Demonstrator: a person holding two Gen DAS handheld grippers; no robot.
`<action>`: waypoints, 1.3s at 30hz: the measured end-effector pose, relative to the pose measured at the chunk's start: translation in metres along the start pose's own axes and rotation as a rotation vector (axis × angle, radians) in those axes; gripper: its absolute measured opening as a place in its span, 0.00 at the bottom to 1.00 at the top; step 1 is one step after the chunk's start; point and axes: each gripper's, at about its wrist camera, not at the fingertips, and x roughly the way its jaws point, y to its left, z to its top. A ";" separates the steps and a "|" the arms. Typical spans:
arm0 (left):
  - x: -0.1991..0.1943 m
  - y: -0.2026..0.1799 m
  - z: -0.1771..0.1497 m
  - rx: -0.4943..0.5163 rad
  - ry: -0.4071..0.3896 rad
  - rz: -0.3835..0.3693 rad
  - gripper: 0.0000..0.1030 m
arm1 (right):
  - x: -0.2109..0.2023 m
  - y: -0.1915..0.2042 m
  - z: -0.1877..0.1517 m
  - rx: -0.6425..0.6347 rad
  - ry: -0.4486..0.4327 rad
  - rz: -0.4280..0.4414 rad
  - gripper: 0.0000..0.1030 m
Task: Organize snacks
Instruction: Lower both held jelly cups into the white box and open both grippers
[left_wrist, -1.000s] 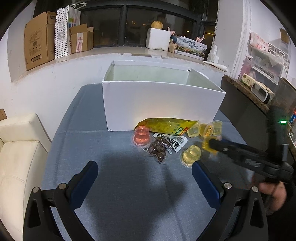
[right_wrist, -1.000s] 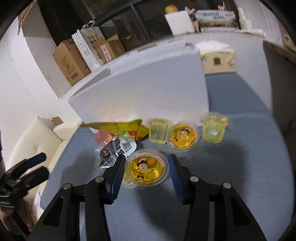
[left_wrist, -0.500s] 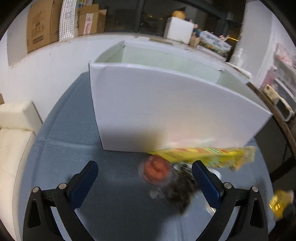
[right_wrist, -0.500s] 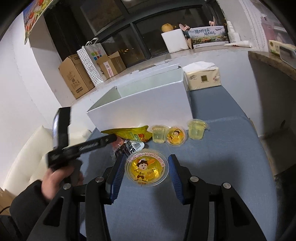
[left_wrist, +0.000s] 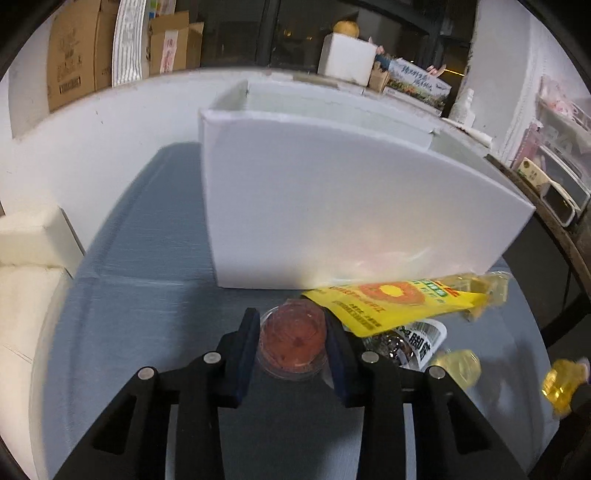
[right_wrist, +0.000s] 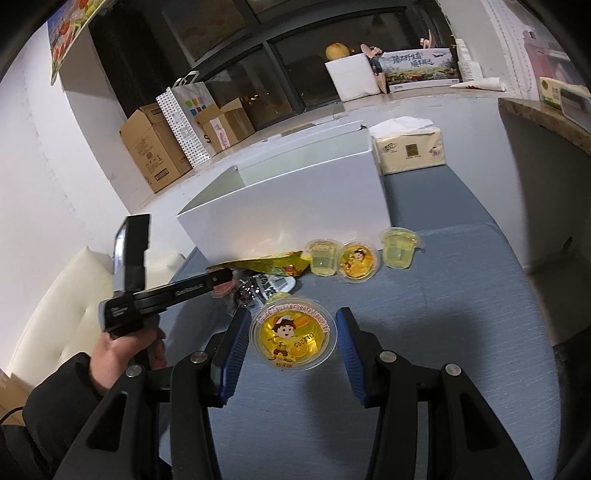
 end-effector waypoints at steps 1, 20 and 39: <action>-0.008 0.000 -0.002 0.010 -0.015 -0.001 0.38 | 0.000 0.003 0.000 -0.005 -0.002 0.006 0.50; -0.115 -0.029 0.073 0.126 -0.249 -0.112 0.35 | 0.005 0.046 0.096 -0.120 -0.132 0.034 0.50; -0.017 -0.012 0.146 0.076 -0.148 -0.017 1.00 | 0.099 -0.015 0.180 -0.047 -0.015 -0.134 0.95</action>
